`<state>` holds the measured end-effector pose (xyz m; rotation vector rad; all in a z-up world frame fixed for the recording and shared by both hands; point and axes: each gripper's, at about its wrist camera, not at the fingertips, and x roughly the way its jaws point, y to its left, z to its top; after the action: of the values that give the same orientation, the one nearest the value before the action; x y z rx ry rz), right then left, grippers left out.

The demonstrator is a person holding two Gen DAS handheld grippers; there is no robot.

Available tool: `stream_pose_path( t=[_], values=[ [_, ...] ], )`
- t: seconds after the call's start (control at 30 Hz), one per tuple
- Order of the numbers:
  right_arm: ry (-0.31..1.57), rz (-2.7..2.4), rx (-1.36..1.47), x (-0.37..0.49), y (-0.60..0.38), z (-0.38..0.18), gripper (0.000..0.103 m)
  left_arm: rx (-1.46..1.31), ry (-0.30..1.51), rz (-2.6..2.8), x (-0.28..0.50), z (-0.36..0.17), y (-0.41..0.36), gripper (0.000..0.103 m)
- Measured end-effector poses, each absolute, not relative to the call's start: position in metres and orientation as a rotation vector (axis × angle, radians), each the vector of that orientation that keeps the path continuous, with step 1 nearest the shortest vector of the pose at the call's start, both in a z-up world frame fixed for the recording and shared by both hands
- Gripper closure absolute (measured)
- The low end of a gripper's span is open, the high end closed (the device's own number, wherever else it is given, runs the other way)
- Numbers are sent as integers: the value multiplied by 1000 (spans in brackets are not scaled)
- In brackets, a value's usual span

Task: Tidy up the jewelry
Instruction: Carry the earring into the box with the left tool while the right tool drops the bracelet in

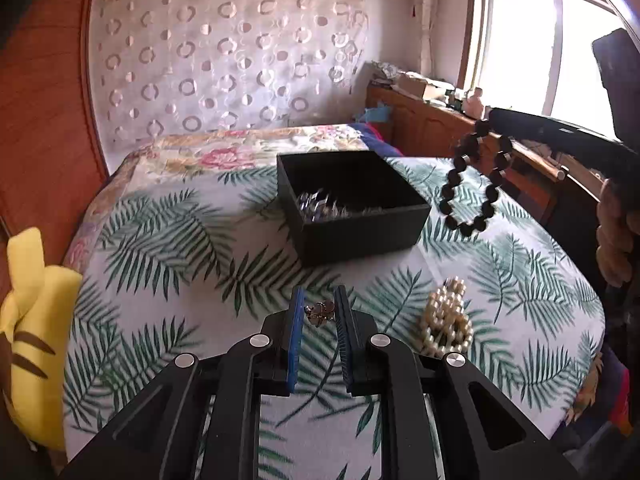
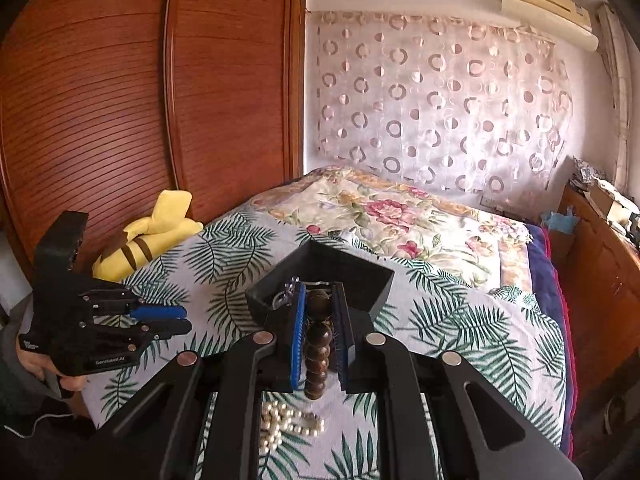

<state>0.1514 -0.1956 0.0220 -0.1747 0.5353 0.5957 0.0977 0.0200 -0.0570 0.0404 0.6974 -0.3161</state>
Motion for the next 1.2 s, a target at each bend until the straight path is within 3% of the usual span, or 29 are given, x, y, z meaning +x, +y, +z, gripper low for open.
stream_pose_path(
  t=[0.4,1.03,1.1,1.17,1.2],
  values=[
    [564,583,-182,199,-174,24,88,58,648,-325,124,-29,8,88],
    [693,576,-137,230,-170,-25,88,64,674,-314,171,-31,-7,88],
    [685,576,-133,228,-173,-23,84,63,676,-317,176,-31,-11,88],
    [675,579,-120,227,-178,-19,72,63,678,-316,181,-32,-14,88],
    [669,582,-113,225,-181,-17,72,61,680,-317,184,-33,-16,88]
  ],
)
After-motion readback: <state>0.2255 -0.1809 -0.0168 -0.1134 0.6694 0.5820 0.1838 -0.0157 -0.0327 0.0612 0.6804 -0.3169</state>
